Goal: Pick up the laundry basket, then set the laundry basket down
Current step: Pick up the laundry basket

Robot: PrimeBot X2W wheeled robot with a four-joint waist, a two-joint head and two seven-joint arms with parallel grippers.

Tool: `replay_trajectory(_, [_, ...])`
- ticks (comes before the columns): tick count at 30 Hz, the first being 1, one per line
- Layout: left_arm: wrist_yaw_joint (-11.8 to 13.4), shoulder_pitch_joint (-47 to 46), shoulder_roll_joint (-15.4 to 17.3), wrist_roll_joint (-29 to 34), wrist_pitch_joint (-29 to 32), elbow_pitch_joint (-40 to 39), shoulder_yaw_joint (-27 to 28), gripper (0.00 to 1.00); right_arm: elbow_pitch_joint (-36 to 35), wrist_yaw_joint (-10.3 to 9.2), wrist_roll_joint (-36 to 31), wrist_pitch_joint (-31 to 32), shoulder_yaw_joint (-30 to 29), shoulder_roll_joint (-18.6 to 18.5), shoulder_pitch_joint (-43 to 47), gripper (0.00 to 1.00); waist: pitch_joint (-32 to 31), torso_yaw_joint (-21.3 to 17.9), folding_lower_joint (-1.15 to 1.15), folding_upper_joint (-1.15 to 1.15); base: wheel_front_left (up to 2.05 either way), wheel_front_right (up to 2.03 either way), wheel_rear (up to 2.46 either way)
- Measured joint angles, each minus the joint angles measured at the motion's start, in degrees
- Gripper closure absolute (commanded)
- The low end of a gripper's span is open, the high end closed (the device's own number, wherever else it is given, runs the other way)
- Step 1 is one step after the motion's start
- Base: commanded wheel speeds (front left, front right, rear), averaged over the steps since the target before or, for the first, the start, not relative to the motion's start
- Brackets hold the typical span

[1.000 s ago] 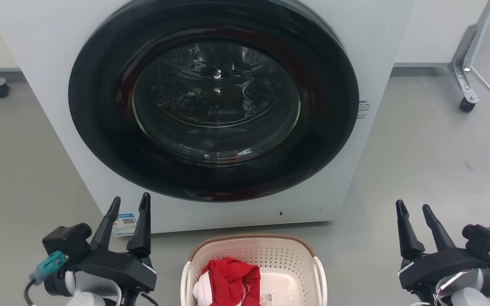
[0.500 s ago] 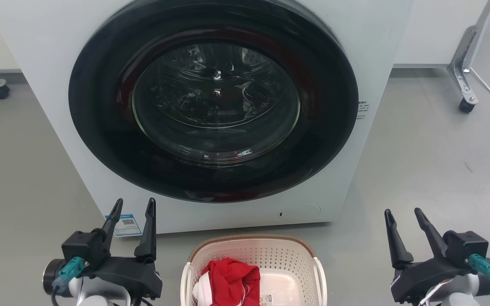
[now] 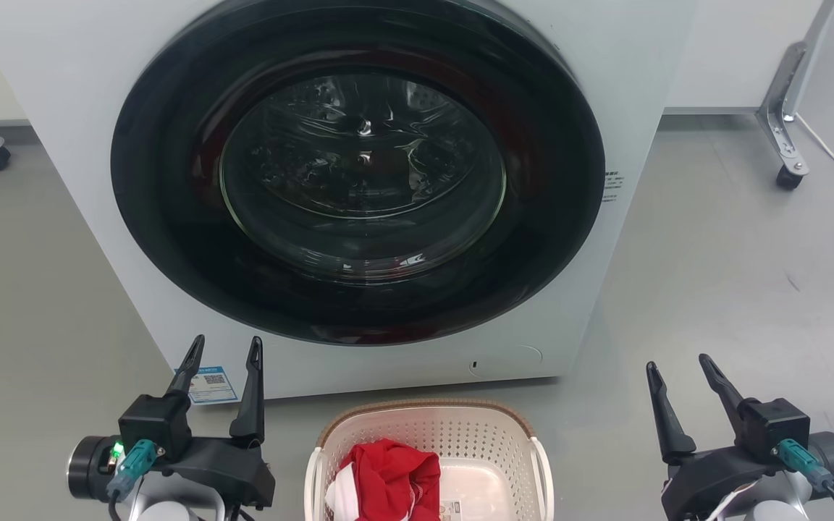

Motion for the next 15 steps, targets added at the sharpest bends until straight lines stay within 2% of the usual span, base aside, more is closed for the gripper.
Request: replay_trajectory(15, [0.41,0.00,-0.49,0.00,0.00,1.23,0.22,0.00,0.27,0.43,0.01,0.00,-1.09,0.33,-0.58,0.00,0.23,0.11,0.00,0.00,0.00,0.00,0.00])
